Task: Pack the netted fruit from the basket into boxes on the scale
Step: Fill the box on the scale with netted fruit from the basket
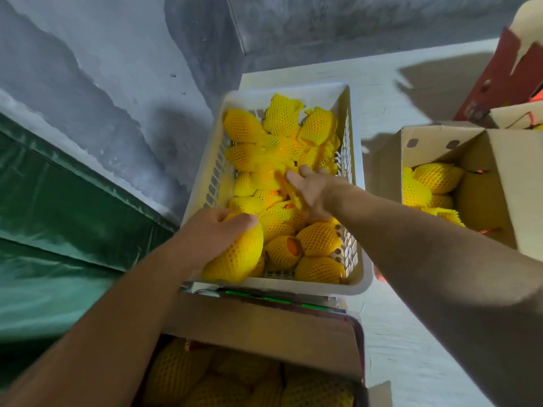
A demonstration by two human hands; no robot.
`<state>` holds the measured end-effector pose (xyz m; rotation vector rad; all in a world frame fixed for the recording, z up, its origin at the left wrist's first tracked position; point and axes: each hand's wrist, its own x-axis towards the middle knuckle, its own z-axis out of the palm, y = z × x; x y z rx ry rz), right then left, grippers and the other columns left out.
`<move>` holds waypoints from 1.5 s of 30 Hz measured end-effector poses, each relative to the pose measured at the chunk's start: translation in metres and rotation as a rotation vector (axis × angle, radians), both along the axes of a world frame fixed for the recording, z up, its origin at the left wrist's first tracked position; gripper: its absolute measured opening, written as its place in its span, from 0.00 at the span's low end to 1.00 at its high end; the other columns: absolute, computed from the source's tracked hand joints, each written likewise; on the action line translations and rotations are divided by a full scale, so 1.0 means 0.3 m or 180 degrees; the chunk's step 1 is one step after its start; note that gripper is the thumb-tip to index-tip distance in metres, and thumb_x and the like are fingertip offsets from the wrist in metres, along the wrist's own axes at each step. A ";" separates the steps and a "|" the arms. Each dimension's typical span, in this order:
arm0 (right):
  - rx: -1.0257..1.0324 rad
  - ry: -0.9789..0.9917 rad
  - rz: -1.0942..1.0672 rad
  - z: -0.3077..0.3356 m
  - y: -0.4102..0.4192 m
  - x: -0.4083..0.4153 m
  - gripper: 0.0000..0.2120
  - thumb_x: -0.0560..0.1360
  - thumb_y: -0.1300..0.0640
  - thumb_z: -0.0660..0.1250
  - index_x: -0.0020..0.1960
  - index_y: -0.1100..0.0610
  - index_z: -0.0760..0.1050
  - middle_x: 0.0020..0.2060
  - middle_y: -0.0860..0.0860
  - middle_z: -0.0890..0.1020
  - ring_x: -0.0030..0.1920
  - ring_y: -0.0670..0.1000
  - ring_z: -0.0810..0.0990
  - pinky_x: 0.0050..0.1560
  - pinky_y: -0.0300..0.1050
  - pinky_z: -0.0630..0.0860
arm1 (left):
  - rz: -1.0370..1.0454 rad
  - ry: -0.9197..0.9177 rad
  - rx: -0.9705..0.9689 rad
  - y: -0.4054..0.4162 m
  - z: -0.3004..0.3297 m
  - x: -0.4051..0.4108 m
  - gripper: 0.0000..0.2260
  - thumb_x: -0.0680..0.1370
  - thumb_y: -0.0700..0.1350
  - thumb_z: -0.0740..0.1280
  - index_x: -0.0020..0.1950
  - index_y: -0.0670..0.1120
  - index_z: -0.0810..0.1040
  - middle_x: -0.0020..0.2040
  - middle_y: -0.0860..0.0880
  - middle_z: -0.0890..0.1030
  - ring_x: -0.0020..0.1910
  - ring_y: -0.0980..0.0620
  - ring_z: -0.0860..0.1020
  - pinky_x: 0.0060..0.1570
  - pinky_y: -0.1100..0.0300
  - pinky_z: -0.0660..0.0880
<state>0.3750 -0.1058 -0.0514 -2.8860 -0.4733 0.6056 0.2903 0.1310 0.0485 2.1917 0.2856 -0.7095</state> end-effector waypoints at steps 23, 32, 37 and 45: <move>0.5099 -0.1174 -0.3648 0.543 0.388 -1.403 0.23 0.74 0.51 0.74 0.67 0.51 0.75 0.59 0.57 0.83 0.59 0.60 0.84 0.52 0.64 0.83 | 0.1703 -0.0357 -0.3284 0.344 0.195 -0.746 0.27 0.82 0.52 0.70 0.80 0.50 0.69 0.78 0.48 0.67 0.75 0.54 0.68 0.65 0.77 0.65; 0.6154 -0.0756 -0.3459 0.580 0.613 -1.591 0.22 0.77 0.56 0.70 0.70 0.56 0.74 0.62 0.58 0.84 0.62 0.60 0.84 0.58 0.64 0.81 | 0.0075 -0.0282 -0.3013 0.510 0.207 -0.948 0.16 0.85 0.54 0.60 0.70 0.53 0.78 0.65 0.50 0.85 0.60 0.46 0.85 0.62 0.49 0.77; 0.6490 -0.0030 -0.3043 0.609 0.742 -1.611 0.24 0.74 0.56 0.68 0.70 0.55 0.74 0.65 0.58 0.82 0.63 0.62 0.83 0.62 0.63 0.79 | -0.0337 -0.0353 -0.2655 0.595 0.225 -1.031 0.14 0.75 0.55 0.72 0.61 0.59 0.84 0.63 0.51 0.85 0.60 0.46 0.85 0.62 0.49 0.80; 0.5991 0.0152 -0.2757 0.595 0.868 -1.666 0.17 0.83 0.51 0.65 0.69 0.55 0.77 0.63 0.55 0.84 0.64 0.61 0.83 0.61 0.60 0.81 | -0.0437 -0.0160 -0.3044 0.683 0.238 -1.100 0.18 0.78 0.51 0.72 0.67 0.50 0.79 0.59 0.45 0.87 0.52 0.45 0.87 0.45 0.59 0.83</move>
